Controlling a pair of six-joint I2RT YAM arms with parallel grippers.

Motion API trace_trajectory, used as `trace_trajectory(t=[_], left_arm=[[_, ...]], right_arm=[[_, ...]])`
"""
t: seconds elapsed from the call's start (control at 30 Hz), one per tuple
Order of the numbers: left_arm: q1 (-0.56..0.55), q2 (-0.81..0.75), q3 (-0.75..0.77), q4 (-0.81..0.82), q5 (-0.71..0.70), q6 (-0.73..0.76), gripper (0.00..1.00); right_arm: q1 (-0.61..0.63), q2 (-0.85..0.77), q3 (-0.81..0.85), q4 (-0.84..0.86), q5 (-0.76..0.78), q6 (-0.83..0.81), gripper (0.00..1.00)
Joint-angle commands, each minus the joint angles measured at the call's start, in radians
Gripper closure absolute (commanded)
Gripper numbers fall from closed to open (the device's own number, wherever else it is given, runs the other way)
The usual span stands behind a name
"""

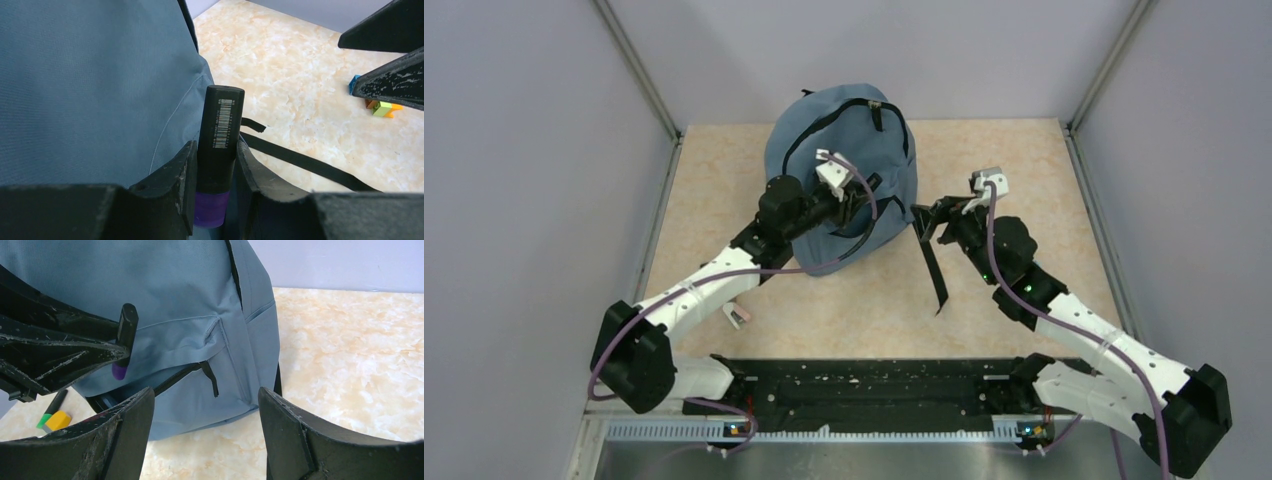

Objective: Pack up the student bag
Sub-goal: Place the stationery in the student bag.

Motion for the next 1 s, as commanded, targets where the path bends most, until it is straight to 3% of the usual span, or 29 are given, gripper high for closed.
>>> trace_trajectory(t=[0.0, 0.47, 0.53, 0.8, 0.97], left_arm=[[0.010, -0.031, -0.039, 0.048, -0.014, -0.010, 0.91], [0.012, 0.035, 0.008, -0.158, 0.083, -0.047, 0.87], [0.012, 0.038, 0.012, -0.185, 0.082, -0.042, 0.81], [0.012, 0.015, 0.018, -0.184, 0.044, -0.064, 0.41], [0.013, 0.006, 0.023, -0.179, 0.020, -0.079, 0.32]], right_arm=[[-0.010, -0.013, -0.002, 0.026, 0.008, -0.007, 0.26], [-0.010, 0.002, 0.005, 0.026, -0.008, 0.001, 0.25], [-0.010, 0.003, 0.005, 0.028, -0.010, 0.003, 0.25], [-0.010, 0.007, 0.008, 0.026, -0.016, 0.008, 0.25], [-0.010, 0.003, 0.007, 0.022, -0.014, 0.010, 0.25]])
